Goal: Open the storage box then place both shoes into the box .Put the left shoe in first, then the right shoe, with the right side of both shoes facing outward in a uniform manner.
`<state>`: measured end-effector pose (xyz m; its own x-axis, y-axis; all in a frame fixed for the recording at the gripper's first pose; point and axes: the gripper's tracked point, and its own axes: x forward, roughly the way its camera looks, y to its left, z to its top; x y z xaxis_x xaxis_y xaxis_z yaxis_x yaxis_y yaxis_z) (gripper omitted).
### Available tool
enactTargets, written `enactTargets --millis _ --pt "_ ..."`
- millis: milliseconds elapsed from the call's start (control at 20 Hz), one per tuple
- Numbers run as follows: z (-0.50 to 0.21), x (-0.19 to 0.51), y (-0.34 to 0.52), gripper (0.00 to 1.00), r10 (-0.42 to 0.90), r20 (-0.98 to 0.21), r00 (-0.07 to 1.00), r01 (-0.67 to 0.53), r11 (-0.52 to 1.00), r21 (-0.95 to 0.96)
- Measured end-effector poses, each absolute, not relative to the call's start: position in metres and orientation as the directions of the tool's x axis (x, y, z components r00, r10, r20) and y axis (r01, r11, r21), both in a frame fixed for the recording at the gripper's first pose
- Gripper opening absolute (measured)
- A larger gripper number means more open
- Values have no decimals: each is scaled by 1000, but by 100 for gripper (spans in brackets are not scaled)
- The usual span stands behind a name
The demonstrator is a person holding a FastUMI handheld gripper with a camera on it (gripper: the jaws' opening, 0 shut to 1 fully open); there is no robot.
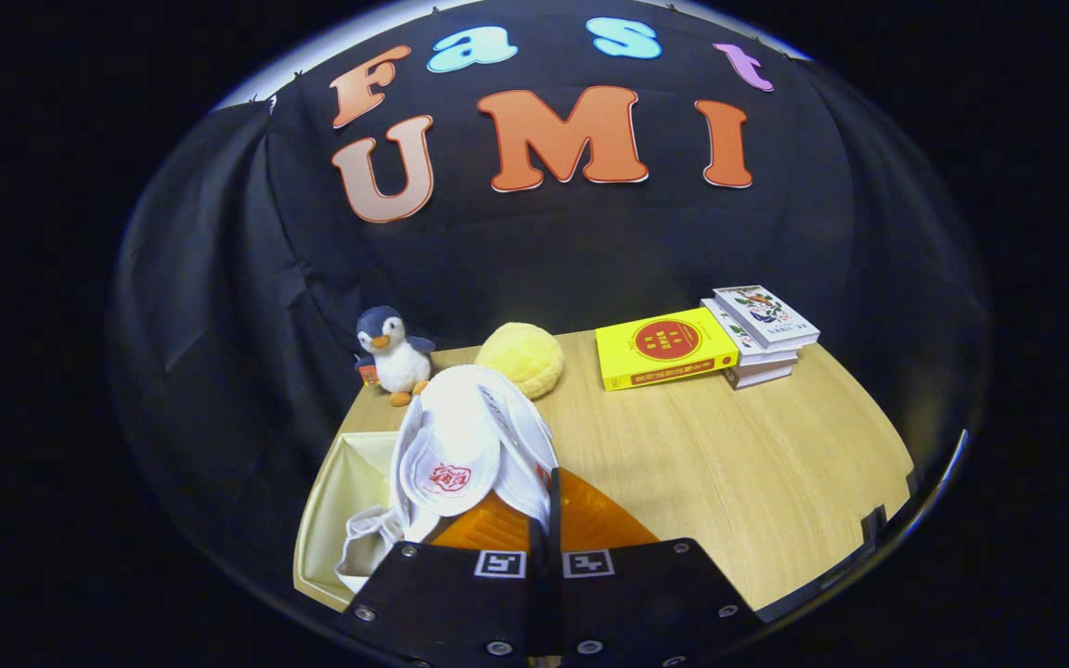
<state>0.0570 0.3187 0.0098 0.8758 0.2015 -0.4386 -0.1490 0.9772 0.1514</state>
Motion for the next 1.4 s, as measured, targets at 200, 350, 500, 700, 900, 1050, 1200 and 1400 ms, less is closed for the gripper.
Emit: enactTargets --millis 200,350,500,700,900,1050,1200,1400 --pt "-4 46 358 0 196 -479 856 -132 977 165" --pt "-22 41 376 0 163 -500 850 -125 986 107" --pt "-46 38 391 3 146 -536 831 -119 989 85" --pt "-58 33 400 8 145 -544 826 -117 989 86" --pt "-58 28 400 31 131 -546 828 -122 991 54" --pt "-57 31 394 60 130 -534 836 -117 991 60" --pt "-19 32 398 86 195 -437 878 -167 981 102" --pt "40 34 380 98 212 -324 922 -193 977 89"
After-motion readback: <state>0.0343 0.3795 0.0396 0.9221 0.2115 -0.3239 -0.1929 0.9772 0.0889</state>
